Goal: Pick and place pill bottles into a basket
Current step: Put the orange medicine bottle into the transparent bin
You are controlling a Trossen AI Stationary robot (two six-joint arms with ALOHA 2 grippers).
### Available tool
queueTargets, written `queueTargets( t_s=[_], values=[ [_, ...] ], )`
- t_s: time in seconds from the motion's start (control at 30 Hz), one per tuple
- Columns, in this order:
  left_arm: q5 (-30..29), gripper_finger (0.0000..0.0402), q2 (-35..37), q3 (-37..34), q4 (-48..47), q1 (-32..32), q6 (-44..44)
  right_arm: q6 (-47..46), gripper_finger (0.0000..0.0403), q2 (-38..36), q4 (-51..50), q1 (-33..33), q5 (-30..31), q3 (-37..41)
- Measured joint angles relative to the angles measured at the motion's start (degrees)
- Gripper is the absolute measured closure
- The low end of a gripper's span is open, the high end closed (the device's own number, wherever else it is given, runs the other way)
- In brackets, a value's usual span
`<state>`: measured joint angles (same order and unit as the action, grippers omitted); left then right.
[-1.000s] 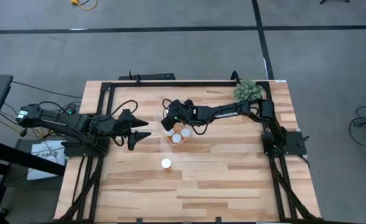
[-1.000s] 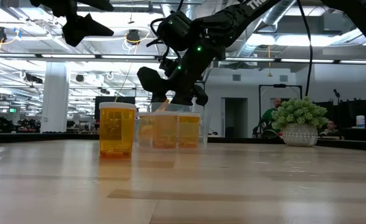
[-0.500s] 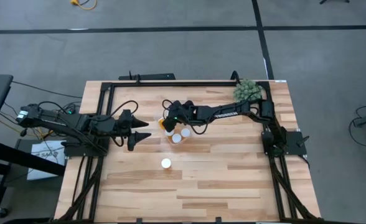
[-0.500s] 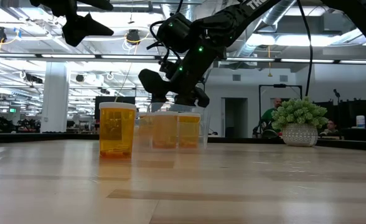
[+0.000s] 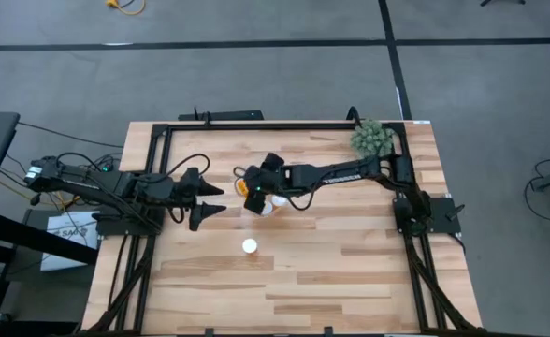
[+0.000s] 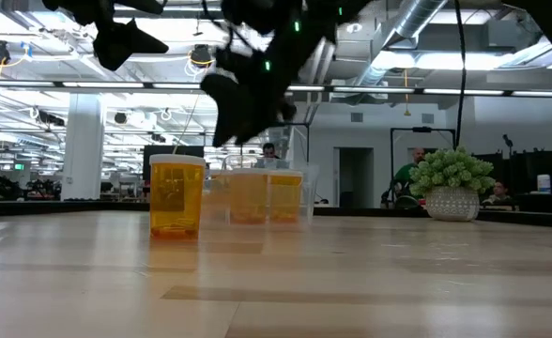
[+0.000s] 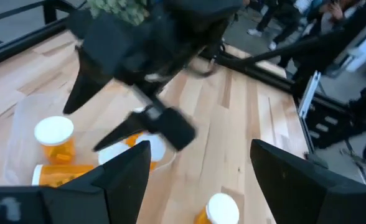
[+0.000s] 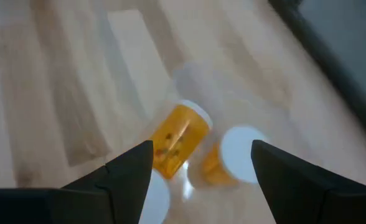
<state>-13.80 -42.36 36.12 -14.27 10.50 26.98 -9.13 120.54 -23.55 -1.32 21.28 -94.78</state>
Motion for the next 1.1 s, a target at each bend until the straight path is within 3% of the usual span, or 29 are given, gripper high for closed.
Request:
queueTargets(
  t_s=[0.13, 0.33, 0.53, 0.67, 0.83, 1.1],
  values=[
    [1.77, 0.0136, -0.01, 0.00, -0.76, 0.00, -1.45, 7.50, 0.0137, -0.12, -4.62, 2.91, 6.95, -4.55],
    [2.05, 0.0136, -0.01, 0.00, -0.87, 0.00, -2.33, 9.16, 0.0137, 0.01, -13.36, 4.39, 15.12, -10.16],
    [1.68, 0.0136, -0.04, 0.00, -3.49, 0.00, -2.26, 6.85, 0.0138, -0.01, -31.32, 5.75, 14.86, -17.10],
    [2.37, 0.0136, -1.64, -0.01, -4.89, -0.02, -2.35, -0.42, 0.0138, -0.13, -48.40, 6.15, 15.10, -19.91],
    [6.04, 0.0136, -6.77, -0.02, -1.49, 0.89, -9.86, -9.13, 0.0138, -4.72, -56.61, 6.42, 17.67, -16.73],
    [9.34, 0.0136, -17.93, -0.02, 5.36, 4.76, -16.34, -19.54, 0.0138, -19.73, -49.39, 8.92, 24.10, -0.79]
  ],
)
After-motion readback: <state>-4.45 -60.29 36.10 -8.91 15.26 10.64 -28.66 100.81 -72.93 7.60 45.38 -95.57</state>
